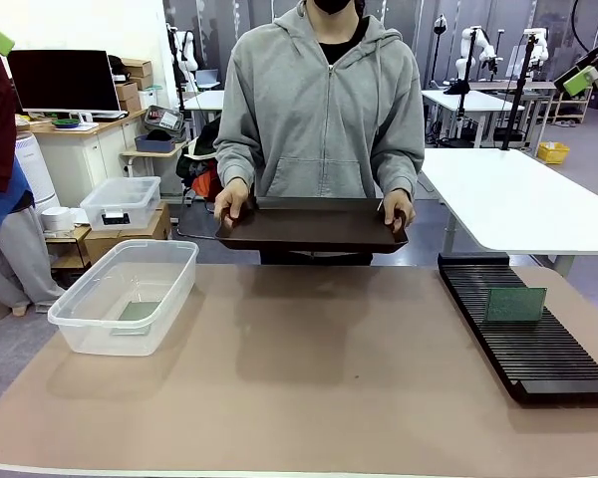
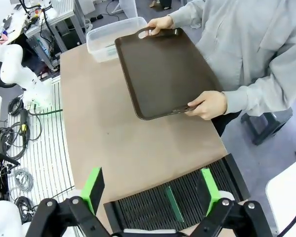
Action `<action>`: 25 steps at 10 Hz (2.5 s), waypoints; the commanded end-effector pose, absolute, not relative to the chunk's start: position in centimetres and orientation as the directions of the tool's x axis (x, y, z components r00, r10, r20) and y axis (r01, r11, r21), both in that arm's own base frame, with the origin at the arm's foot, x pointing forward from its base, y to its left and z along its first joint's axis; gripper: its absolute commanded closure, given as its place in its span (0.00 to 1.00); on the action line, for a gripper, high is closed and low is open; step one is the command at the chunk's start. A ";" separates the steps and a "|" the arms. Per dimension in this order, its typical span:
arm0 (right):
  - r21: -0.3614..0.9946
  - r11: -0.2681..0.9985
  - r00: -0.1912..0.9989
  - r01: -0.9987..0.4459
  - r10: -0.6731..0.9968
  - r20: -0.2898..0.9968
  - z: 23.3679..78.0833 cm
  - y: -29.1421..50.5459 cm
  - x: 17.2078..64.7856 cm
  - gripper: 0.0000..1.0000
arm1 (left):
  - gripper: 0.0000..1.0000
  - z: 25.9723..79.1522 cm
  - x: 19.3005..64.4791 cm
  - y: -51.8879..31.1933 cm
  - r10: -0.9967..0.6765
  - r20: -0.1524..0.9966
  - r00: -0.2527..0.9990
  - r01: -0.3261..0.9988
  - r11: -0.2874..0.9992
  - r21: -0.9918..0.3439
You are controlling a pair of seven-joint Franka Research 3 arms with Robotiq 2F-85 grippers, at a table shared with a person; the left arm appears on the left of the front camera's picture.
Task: Sort PCBs into racks and boxes based on the side picked up.
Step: If the short side of the Blank PCB is picked up, insert it into the PCB Rack ; if the long side is picked up, place it in the Organizing box.
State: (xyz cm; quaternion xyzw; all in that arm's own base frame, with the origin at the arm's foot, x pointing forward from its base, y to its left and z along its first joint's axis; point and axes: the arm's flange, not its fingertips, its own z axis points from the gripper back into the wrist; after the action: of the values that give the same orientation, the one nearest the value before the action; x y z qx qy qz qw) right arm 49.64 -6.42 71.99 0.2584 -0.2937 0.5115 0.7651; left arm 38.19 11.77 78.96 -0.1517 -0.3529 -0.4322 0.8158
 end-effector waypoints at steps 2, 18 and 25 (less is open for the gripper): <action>0.097 0.360 0.314 -0.928 0.617 0.722 73.4 -6.8 48.5 0.00 | 0.00 78.8 37.9 11.7 -0.598 0.708 0.374 0.816 0.576 0.056; -0.025 0.527 0.361 -0.850 0.615 0.701 83.5 -7.7 42.2 0.00 | 0.00 78.8 37.9 11.7 -0.598 0.708 0.374 0.816 0.576 0.056; -0.028 0.516 0.356 -0.856 0.629 0.691 84.3 -8.2 42.5 0.00 | 0.00 78.8 37.9 11.7 -0.598 0.708 0.374 0.816 0.576 0.056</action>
State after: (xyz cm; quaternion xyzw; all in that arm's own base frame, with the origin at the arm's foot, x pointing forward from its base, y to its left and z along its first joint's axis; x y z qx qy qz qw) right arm 42.55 -8.43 84.41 0.1708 -0.3321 0.4597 0.8058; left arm 38.19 11.77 78.96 -0.1517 -0.3529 -0.4322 0.8159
